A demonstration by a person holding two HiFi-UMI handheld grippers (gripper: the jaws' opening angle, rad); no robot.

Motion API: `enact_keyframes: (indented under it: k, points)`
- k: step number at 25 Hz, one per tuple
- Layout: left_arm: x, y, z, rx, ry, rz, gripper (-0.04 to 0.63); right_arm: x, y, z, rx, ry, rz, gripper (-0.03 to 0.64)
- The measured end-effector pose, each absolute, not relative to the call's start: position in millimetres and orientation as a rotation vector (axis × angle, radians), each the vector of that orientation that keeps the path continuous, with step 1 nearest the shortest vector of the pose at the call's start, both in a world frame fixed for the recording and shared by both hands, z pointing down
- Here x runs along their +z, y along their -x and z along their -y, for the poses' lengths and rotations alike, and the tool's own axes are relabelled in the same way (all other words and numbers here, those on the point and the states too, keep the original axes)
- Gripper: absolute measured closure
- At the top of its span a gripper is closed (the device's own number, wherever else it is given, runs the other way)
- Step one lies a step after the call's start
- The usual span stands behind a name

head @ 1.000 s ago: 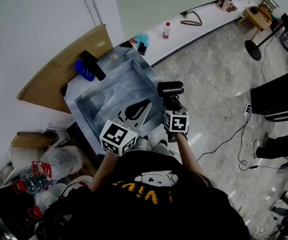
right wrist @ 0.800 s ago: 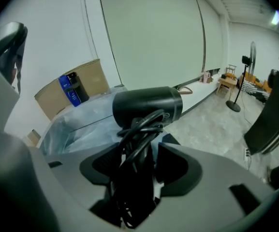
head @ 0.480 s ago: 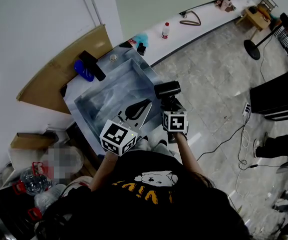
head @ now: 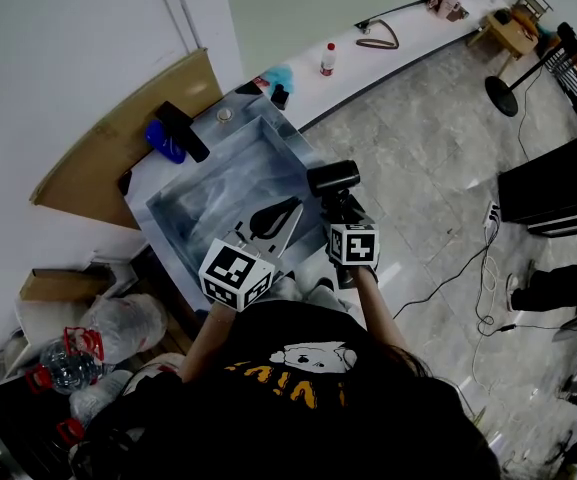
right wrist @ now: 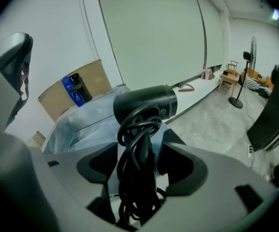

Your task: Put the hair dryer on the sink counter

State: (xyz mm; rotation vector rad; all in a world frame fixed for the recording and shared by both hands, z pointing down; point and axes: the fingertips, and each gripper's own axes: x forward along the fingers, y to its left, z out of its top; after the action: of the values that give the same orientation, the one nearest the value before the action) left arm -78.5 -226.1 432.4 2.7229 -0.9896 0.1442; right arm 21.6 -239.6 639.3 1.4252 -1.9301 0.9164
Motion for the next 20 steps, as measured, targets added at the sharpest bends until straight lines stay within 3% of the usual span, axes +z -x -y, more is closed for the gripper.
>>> enact_keyframes:
  k: [20]
  points:
    - [448.0,72.7,221.4,0.175,-2.741,0.844,0.569,586.6,-24.2,214.6,0.927,-1.543,2.028,0.322]
